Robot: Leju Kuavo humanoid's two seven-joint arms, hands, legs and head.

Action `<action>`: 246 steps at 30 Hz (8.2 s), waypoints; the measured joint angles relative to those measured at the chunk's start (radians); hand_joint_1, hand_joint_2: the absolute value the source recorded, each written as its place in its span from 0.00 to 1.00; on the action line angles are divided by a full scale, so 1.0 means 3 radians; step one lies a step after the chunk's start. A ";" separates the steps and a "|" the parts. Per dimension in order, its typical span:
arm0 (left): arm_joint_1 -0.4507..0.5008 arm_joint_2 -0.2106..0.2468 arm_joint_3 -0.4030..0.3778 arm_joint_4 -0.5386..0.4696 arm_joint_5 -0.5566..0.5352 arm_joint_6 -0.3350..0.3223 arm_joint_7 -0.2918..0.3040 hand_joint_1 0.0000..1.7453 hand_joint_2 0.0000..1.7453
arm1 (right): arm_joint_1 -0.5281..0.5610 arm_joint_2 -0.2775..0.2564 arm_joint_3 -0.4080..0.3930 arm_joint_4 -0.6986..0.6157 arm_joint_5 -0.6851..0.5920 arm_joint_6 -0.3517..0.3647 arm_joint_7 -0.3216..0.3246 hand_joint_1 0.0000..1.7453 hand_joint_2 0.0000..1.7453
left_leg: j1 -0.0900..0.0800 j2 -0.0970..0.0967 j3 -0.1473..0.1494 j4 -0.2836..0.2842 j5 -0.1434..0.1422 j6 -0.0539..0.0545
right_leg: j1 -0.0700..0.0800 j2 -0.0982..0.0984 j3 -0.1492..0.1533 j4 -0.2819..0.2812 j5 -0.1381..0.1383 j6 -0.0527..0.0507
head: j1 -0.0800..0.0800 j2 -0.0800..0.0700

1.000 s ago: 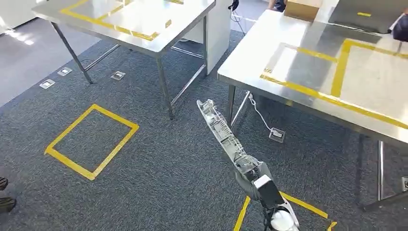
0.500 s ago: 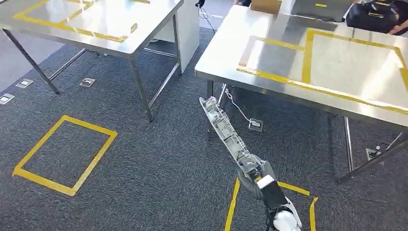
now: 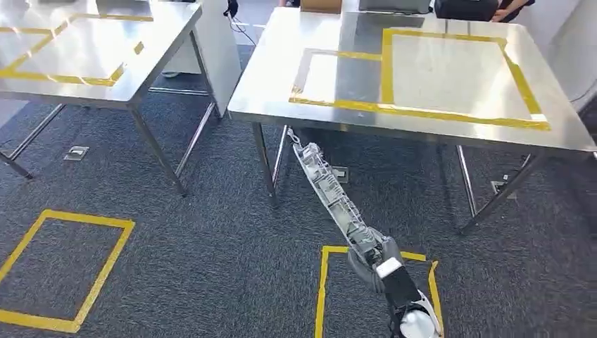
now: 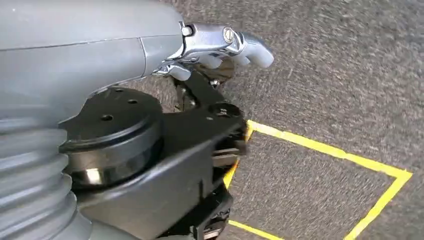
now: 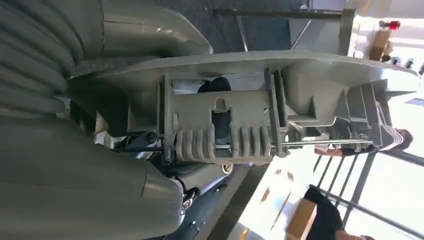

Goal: Take the parts from the cabinet and place them on the table.

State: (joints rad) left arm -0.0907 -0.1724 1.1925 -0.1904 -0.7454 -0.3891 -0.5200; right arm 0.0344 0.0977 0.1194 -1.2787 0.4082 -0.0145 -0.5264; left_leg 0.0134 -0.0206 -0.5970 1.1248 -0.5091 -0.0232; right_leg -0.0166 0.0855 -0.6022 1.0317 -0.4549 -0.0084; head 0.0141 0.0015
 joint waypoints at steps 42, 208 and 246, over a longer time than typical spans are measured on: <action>0.0028 -0.0005 0.0006 -0.0004 0.0061 -0.0010 -0.0037 0.00 1.00 | -0.0063 -0.0023 -0.0258 -0.0017 0.0134 -0.0126 0.0089 1.00 1.00 | -0.0006 0.0043 0.0109 -0.0325 0.0057 0.0137 | -0.0005 -0.0261 -0.0532 0.1001 -0.0456 0.0193 | 0.0053 0.0000; -0.0168 -0.0047 -0.0354 0.0015 -0.0579 0.0539 0.0158 0.00 1.00 | -0.2644 -0.0109 0.1328 0.2760 0.3840 -0.2284 0.1265 1.00 1.00 | -0.0110 0.0008 -0.0032 -0.0391 0.0212 0.0106 | 0.0067 -0.0247 -0.0042 -0.0059 0.0027 -0.0035 | 0.0005 0.0000; -0.0114 -0.0029 -0.0354 0.0013 -0.0543 0.0540 0.0009 0.00 1.00 | -0.2665 0.0280 0.1450 0.3022 0.3474 -0.2284 0.1129 1.00 1.00 | -0.0109 0.0013 -0.0026 -0.0379 0.0217 0.0135 | 0.0058 -0.0248 -0.0026 -0.0075 0.0038 0.0017 | 0.0004 0.0000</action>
State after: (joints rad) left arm -0.1247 -0.1812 1.0864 -0.1865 -0.9083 -0.2270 -0.5173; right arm -0.7651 0.1816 0.5543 -0.3719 1.4504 -0.6996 -0.1877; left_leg -0.0194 -0.0166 -0.6048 1.0110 -0.4439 0.0173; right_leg 0.0009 0.0111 -0.6099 1.0093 -0.4435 -0.0033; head 0.0153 0.0015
